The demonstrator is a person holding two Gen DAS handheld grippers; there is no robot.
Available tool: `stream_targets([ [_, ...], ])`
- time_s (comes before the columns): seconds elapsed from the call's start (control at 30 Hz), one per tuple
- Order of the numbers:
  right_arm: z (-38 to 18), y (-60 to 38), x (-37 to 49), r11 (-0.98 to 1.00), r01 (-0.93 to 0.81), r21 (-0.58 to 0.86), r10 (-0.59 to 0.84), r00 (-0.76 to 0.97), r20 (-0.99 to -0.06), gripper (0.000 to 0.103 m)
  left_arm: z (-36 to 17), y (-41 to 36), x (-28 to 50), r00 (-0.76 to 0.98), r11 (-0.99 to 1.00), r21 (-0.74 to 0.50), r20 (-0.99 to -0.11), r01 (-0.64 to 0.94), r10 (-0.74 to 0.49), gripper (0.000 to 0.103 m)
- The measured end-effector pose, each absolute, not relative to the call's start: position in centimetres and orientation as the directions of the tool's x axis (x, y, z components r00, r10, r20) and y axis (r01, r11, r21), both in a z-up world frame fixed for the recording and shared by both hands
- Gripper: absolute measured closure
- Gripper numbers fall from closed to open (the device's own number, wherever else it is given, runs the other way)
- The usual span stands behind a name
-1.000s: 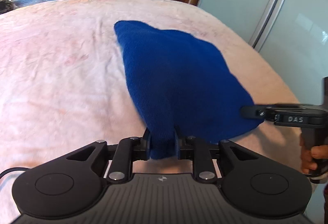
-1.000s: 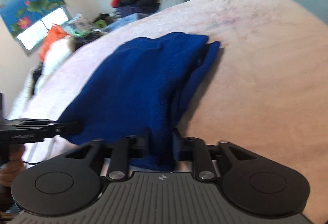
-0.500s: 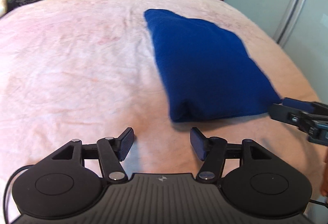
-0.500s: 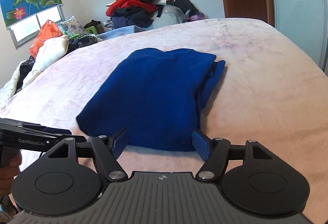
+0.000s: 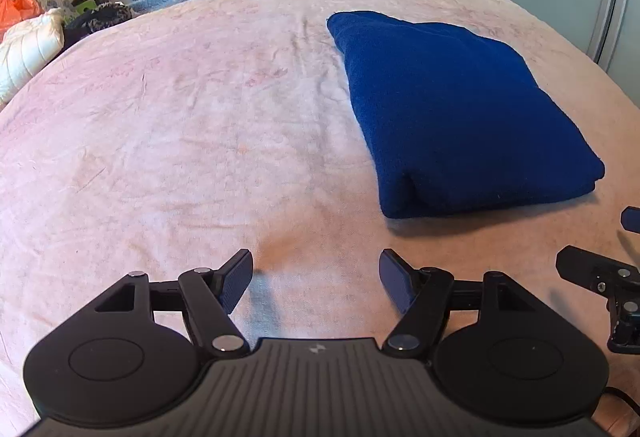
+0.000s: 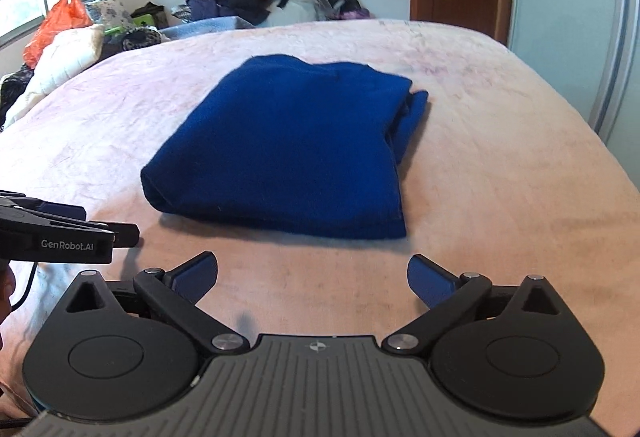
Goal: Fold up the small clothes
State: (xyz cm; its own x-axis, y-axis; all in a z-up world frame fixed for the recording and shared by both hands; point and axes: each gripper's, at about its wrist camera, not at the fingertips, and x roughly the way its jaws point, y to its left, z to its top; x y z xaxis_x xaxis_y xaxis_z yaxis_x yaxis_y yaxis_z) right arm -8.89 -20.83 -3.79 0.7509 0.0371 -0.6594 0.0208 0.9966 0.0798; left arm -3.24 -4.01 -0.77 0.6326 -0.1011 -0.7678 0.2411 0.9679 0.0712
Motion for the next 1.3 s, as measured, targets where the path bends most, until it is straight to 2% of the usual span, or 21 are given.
stream_targets([
  [0.33, -4.3, -20.3, -8.8, 0.996, 0.056, 0.074, 0.012, 0.715, -0.699, 0.001, -0.8, -4.8, -3.6, 0.613, 0.965, 0.073, -0.783, 0.252, -0.101, 0.032],
  [0.43, -4.5, -20.2, -8.7, 0.995, 0.072, 0.07, -0.002, 0.713, -0.701, 0.001, -0.9, -4.7, -3.7, 0.623, 0.968, 0.081, -0.777, 0.237, -0.088, 0.027],
  [0.9, -4.8, -20.2, -8.1, 0.993, 0.094, 0.066, -0.022, 0.72, -0.694, 0.001, -1.1, -4.5, -3.6, 0.645, 0.977, 0.064, -0.759, 0.202, -0.083, 0.027],
  [1.3, -6.5, -19.3, -5.9, 0.99, 0.137, -0.03, -0.121, 0.726, -0.677, 0.0, -1.6, -3.9, -3.2, 0.655, 0.983, 0.044, -0.751, 0.177, -0.085, 0.026],
])
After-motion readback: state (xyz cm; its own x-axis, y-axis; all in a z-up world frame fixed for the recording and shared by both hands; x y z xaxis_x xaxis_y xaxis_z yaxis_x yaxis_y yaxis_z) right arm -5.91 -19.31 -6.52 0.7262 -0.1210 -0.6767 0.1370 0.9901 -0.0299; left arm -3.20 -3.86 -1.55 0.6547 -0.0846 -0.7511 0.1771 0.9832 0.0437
